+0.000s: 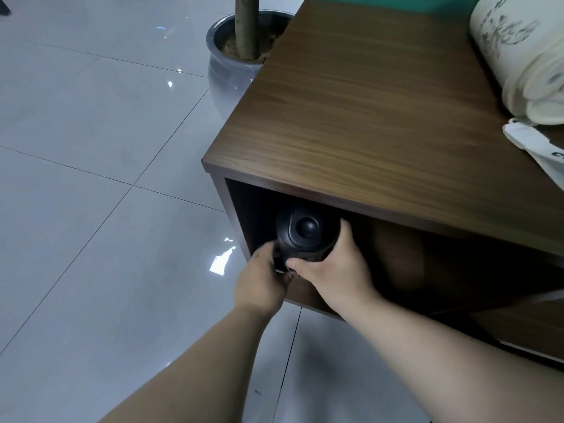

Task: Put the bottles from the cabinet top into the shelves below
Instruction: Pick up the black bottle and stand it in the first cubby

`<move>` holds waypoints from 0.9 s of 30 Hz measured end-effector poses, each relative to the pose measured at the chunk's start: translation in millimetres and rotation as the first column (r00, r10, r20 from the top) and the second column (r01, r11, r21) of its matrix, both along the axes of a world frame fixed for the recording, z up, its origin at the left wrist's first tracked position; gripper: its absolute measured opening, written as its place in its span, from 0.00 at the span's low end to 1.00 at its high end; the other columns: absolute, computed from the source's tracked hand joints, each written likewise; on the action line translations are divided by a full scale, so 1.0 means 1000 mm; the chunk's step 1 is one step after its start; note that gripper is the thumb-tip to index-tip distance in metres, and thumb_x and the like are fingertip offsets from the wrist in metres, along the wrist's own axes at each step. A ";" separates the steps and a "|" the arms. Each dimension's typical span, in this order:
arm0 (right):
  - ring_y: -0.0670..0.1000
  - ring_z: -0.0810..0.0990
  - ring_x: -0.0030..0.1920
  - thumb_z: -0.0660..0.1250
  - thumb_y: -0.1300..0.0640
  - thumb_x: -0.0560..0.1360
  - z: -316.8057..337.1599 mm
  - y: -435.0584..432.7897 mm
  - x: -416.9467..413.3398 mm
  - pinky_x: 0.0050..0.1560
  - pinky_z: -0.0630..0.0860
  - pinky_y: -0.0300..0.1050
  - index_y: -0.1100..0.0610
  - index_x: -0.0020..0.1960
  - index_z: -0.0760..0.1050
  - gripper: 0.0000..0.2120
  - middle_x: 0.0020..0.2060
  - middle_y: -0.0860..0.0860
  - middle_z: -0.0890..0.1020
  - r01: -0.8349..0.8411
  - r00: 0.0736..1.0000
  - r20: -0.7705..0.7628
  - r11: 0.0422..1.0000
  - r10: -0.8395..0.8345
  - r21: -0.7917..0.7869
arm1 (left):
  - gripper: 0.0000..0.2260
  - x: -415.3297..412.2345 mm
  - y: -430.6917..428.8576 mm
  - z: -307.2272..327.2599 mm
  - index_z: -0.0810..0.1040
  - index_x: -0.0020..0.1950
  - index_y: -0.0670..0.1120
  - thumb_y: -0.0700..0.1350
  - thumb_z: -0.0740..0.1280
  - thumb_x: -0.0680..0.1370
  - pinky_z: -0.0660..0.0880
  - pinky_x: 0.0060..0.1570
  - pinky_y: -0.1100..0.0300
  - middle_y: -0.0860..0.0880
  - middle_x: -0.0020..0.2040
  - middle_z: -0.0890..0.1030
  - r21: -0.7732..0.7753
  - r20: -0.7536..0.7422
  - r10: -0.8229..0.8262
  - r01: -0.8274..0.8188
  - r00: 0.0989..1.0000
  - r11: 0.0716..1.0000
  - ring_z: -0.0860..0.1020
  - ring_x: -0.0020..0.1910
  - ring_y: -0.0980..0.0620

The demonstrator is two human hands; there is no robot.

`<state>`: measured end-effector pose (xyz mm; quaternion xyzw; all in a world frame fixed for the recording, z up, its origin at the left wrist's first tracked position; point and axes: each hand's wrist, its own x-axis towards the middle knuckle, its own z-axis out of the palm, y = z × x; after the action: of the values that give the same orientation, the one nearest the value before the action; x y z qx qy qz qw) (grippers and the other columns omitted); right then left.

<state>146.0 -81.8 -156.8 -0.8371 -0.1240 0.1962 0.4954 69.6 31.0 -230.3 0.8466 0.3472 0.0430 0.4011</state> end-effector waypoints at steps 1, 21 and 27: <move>0.43 0.77 0.57 0.85 0.58 0.61 0.000 0.000 -0.001 0.55 0.68 0.32 0.52 0.71 0.68 0.44 0.59 0.43 0.79 0.008 1.000 -0.010 1.000 -0.008 -0.003 | 0.17 0.000 0.000 0.000 0.78 0.63 0.52 0.46 0.73 0.76 0.75 0.45 0.59 0.55 0.58 0.83 -0.001 0.001 0.001 -0.001 1.000 1.000 0.82 0.50 0.54; 0.57 0.70 0.74 0.81 0.53 0.65 -0.002 -0.014 -0.004 0.71 0.69 0.50 0.50 0.82 0.50 0.56 0.73 0.55 0.72 -0.062 0.995 -0.089 0.962 0.039 -0.268 | 0.33 -0.014 0.003 0.011 0.70 0.72 0.56 0.58 0.74 0.68 0.82 0.58 0.47 0.53 0.65 0.80 -0.098 -0.064 -0.032 0.026 0.997 0.995 0.82 0.60 0.50; 0.53 0.68 0.75 0.72 0.60 0.73 0.035 -0.048 -0.018 0.75 0.65 0.50 0.47 0.82 0.52 0.44 0.77 0.47 0.69 -0.154 0.986 -0.102 0.939 0.128 -0.308 | 0.15 -0.031 -0.009 0.089 0.82 0.61 0.53 0.52 0.73 0.75 0.81 0.47 0.61 0.51 0.52 0.86 -0.198 -0.263 -0.243 0.194 0.934 0.961 0.82 0.48 0.54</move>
<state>128.1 -130.3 -121.7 -0.8857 -0.1307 0.2821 0.3447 38.9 22.3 -141.1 0.8402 0.3072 -0.1540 0.4195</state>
